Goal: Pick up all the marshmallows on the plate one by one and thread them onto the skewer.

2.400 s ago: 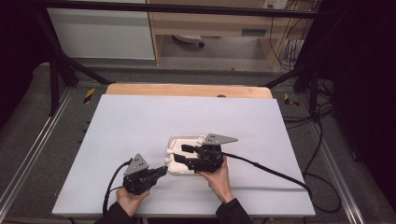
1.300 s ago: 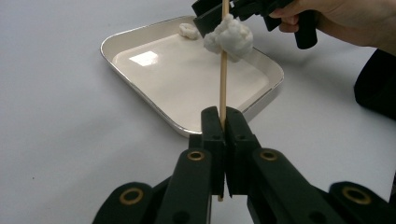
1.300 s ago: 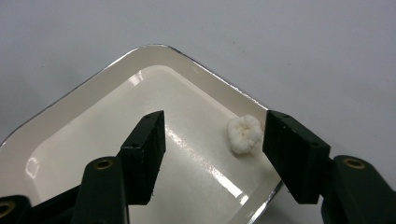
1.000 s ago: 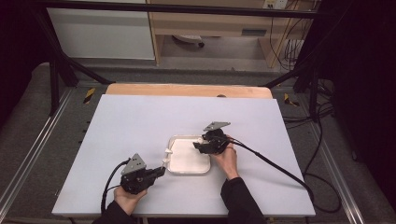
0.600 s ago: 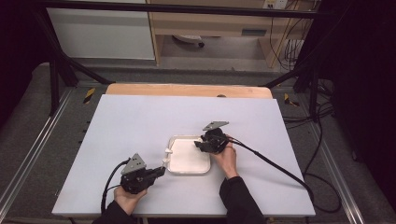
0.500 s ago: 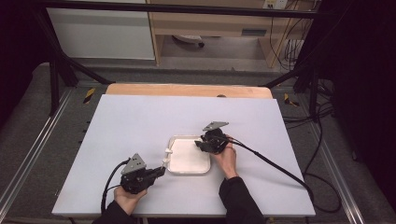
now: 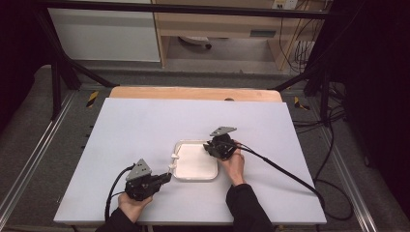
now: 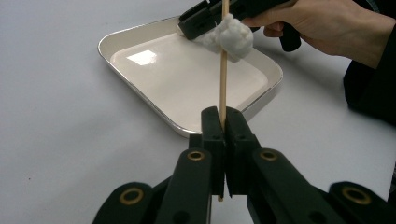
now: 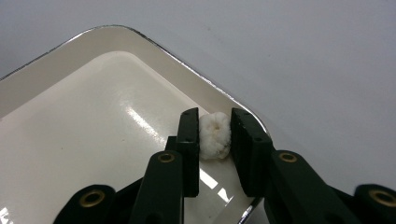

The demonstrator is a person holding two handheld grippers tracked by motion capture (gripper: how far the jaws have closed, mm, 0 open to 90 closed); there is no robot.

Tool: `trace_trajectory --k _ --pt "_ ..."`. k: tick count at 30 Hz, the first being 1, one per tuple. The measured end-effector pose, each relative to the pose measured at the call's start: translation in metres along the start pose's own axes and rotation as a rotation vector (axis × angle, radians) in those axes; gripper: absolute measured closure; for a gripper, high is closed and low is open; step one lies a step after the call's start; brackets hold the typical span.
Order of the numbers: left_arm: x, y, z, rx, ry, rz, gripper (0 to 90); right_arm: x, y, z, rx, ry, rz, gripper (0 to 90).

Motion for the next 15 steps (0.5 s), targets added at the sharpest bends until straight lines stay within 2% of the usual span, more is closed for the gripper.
trace_trajectory --k 4,9,15 --pt "0.000 0.000 0.000 0.001 0.001 -0.001 88.0 -0.002 0.000 0.001 0.009 -0.006 0.009 75.6" --pt "0.000 0.000 0.000 0.002 0.000 0.000 88.0 -0.013 0.003 0.007 0.025 -0.038 0.048 76.0" --pt "0.000 -0.001 0.000 0.006 0.001 -0.006 88.0 -0.040 0.012 0.017 0.054 -0.093 0.149 75.8"
Point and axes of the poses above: each handheld gripper's, and its own axes: x roughly forward along the jaws, z roughly out of its top, y roughly to its left, the point moved 2 cm from there along x, roughly forward along the jaws, and after that the axes turned 11 degrees about x, right-handed, at the moved point
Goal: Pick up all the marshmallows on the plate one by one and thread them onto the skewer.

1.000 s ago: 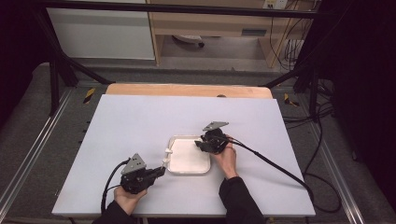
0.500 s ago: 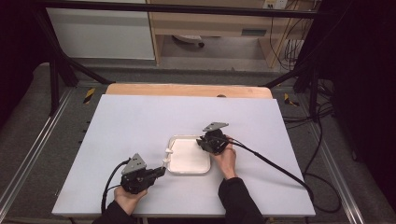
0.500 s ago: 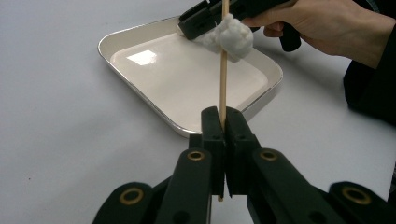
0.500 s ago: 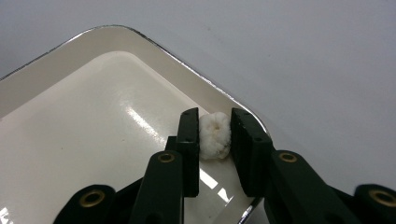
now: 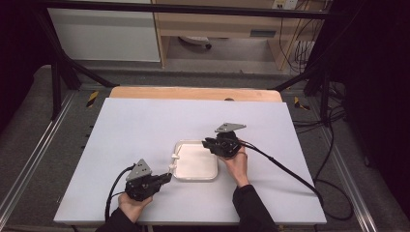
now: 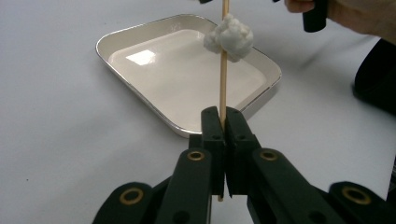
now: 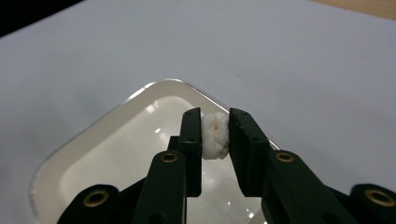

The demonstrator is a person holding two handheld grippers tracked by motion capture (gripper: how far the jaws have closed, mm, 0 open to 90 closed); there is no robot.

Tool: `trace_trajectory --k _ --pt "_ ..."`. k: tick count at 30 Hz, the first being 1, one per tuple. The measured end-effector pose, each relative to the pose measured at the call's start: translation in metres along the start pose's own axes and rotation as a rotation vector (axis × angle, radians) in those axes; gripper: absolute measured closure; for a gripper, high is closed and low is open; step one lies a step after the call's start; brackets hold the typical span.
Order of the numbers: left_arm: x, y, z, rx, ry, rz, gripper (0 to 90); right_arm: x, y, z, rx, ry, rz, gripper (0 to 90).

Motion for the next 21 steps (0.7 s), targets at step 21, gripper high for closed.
trace_trajectory --k 21 --pt "0.001 -0.003 0.001 0.016 0.001 -0.014 88.0 -0.067 0.028 0.016 0.031 -0.095 0.204 76.4"
Point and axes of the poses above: each handheld gripper's, and its own axes: x roughly forward along the jaws, z roughly out of its top, y roughly to its left, the point moved 2 cm from there along x, roughly forward along the jaws, and after that the axes turned 11 degrees about x, right-handed, at the moved point
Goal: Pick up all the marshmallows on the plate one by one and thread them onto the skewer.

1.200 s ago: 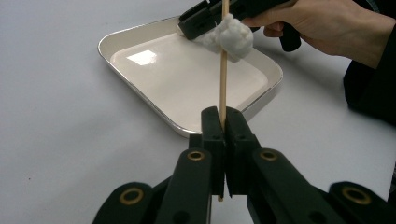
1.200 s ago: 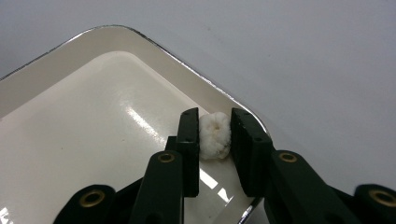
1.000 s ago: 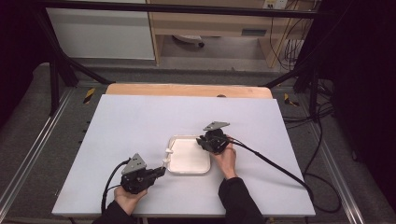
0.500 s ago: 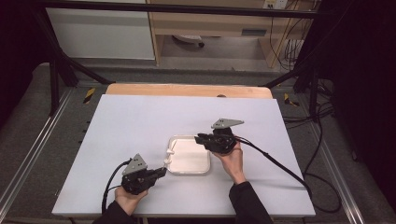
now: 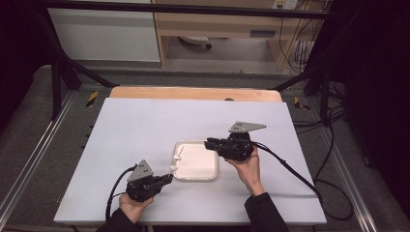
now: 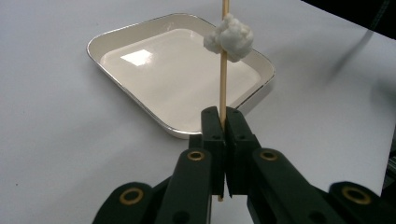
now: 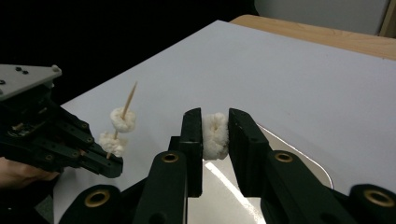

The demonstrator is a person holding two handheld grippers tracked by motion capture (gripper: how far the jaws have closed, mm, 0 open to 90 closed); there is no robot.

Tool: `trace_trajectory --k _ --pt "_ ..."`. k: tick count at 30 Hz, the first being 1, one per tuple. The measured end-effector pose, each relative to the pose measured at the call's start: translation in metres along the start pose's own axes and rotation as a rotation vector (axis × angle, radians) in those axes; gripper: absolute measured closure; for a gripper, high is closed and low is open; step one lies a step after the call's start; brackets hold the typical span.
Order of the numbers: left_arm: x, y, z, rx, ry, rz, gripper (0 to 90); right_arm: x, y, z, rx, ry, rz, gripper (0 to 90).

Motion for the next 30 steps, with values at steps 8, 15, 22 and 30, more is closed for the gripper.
trace_trajectory --k 8,15,22,30 --pt "0.001 -0.002 0.001 0.012 0.002 -0.005 88.1 -0.010 0.008 0.011 0.019 -0.043 0.052 76.5" --pt "0.001 -0.002 0.001 0.017 0.003 -0.005 88.0 -0.007 0.016 0.018 0.026 -0.052 0.096 76.5" --pt "0.001 -0.002 0.001 0.020 0.004 -0.004 88.0 0.003 0.025 0.022 0.035 -0.037 0.131 76.6" --pt "0.002 -0.003 0.001 0.024 0.005 -0.008 88.0 0.021 0.032 0.019 0.043 -0.015 0.167 76.7"
Point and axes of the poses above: each handheld gripper's, and its own axes: x roughly forward along the jaws, z roughly out of its top, y roughly to its left, the point moved 2 cm from there along x, roughly forward along the jaws, and after that the axes turned 11 degrees about x, right-handed, at the moved point
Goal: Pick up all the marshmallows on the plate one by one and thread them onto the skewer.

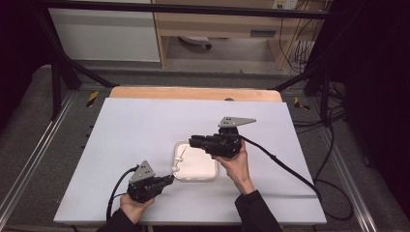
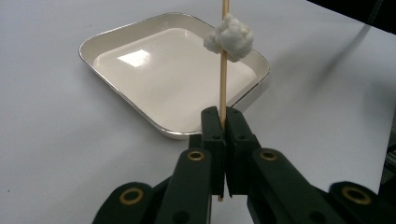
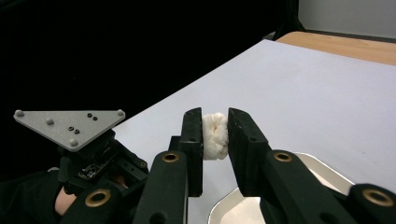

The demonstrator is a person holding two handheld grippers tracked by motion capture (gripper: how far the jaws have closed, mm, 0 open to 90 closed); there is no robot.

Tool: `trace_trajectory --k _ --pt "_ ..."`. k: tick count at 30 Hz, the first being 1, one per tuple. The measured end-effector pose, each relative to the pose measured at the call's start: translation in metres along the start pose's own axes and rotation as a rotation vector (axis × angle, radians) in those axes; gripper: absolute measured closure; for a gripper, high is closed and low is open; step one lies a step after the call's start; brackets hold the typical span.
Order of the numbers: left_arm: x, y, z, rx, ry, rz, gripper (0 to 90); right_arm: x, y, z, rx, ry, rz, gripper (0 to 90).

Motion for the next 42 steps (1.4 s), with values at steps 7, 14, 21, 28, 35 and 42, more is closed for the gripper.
trace_trajectory --k 7,14,21,28,35,42 --pt "0.000 0.000 0.000 0.001 -0.001 -0.001 88.0 0.007 -0.002 -0.004 0.012 0.018 0.006 76.7" --pt "0.000 0.000 0.000 0.003 -0.001 -0.002 87.9 0.011 -0.004 -0.007 0.012 0.035 0.007 76.8" --pt "0.001 -0.001 -0.001 0.014 0.015 0.002 88.0 0.013 -0.003 -0.009 0.026 0.045 0.030 76.9" --pt "0.003 -0.003 0.000 0.037 0.059 0.007 88.4 0.014 -0.002 -0.011 0.021 0.061 0.038 76.9" --pt "0.003 -0.004 0.001 0.054 0.089 0.023 88.6 0.017 -0.003 -0.016 0.023 0.089 0.037 78.3" --pt "0.004 -0.005 0.001 0.071 0.103 0.036 88.6 0.020 -0.002 -0.021 0.033 0.099 0.055 78.9"
Point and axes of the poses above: each handheld gripper's, and its own axes: x roughly forward along the jaws, z roughly out of its top, y roughly to its left, the point moved 2 cm from there along x, roughly forward along the jaws, and after that the axes turned 11 degrees about x, right-handed, at the moved point
